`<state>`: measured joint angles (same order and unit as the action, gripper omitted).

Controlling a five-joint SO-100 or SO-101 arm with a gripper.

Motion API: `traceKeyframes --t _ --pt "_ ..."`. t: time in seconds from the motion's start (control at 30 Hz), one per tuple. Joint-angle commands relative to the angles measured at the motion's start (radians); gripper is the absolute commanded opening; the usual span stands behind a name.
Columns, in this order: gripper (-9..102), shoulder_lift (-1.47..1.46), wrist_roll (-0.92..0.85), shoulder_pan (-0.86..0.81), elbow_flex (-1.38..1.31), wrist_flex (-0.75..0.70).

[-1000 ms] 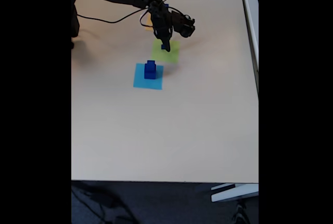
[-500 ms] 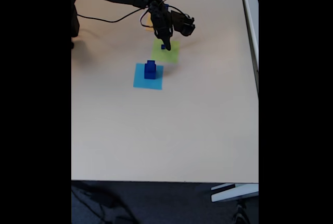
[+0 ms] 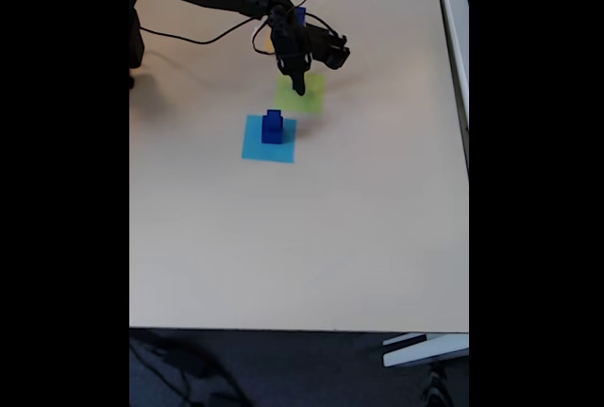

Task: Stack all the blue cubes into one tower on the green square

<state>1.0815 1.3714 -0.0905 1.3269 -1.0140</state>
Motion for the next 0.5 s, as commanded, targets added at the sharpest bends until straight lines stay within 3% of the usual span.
traceKeyframes --t 0.0,0.47 --pt "16 0.112 -0.014 -0.011 -0.002 -0.006" --pt "9 0.11 -0.037 -0.015 0.011 -0.009"
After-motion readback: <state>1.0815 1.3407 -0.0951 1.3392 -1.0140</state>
